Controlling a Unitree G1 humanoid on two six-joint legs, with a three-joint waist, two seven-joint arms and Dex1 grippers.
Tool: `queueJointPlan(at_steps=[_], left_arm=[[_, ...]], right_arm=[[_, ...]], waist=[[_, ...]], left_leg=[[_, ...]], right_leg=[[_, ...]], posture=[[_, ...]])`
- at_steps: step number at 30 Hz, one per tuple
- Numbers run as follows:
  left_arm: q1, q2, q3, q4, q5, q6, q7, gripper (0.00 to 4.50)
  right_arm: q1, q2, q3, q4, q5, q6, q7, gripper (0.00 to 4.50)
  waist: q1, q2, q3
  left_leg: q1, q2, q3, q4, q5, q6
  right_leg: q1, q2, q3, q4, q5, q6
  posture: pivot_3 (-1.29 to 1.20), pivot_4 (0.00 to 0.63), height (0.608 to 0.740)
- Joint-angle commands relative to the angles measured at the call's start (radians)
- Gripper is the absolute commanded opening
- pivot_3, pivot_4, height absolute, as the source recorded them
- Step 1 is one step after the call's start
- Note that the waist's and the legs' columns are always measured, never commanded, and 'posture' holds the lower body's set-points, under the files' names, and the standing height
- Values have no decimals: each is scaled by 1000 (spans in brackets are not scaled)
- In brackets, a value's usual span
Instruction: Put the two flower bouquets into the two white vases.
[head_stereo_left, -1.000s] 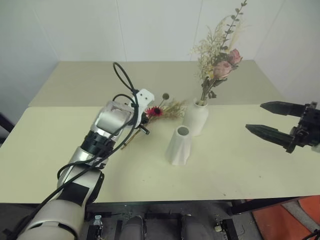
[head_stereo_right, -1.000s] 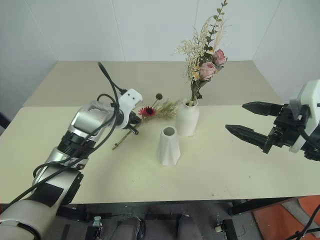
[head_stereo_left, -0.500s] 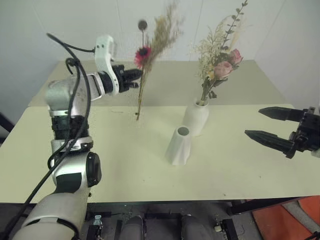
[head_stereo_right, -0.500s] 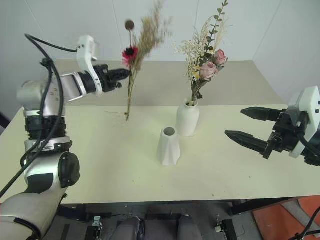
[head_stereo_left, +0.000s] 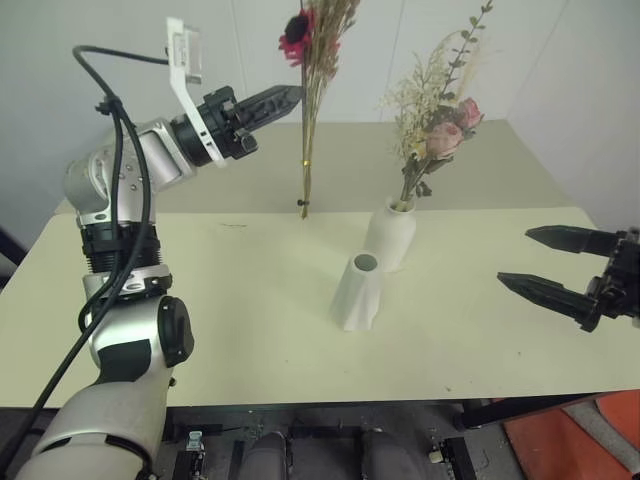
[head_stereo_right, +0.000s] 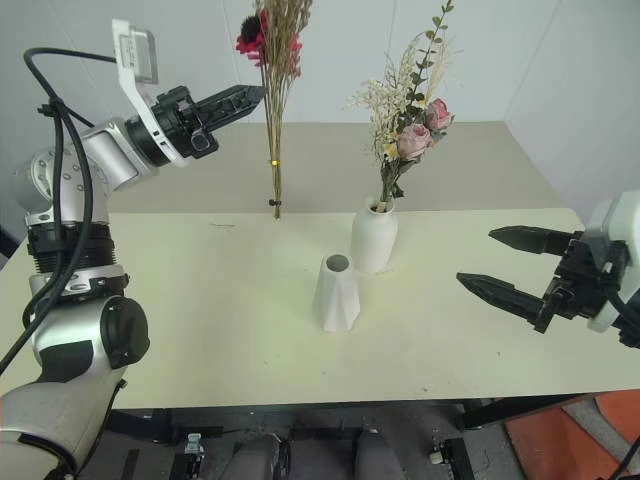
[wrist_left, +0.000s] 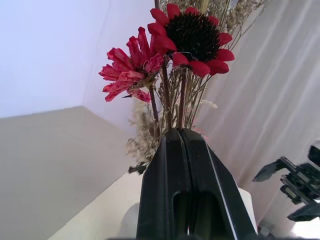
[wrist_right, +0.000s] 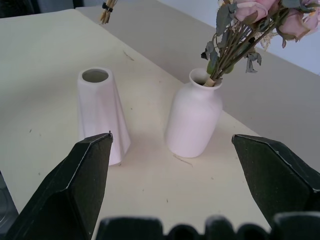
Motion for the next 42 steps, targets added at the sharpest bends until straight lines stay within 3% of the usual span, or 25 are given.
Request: queueJointPlan(at_steps=[1,16,42], left_arm=[[22,7,-20,-42,-52,-65,-102,20],[52,-110,-91,-112,-150,-143,-173,20],[127,-181,-262,-68,-54,-244,-192,20]], right_arm=[[7,-19,-57,-9,26,-8,28,4500],[50,-32,-86,62,3,-49,141,4500],[112,5,-136,-5,17,-44,97,4500]], waist=[[-1,0,0],[1,0,0],[0,0,0]], left_leg=[[0,0,0,0,0,0],[0,0,0,1,0,0],[0,0,0,0,0,0]], right_leg=[[0,0,0,0,0,0],[1,0,0,0,0,0],[1,0,0,-1,0,0]], posture=[[0,150,740],[0,150,740],[0,150,740]])
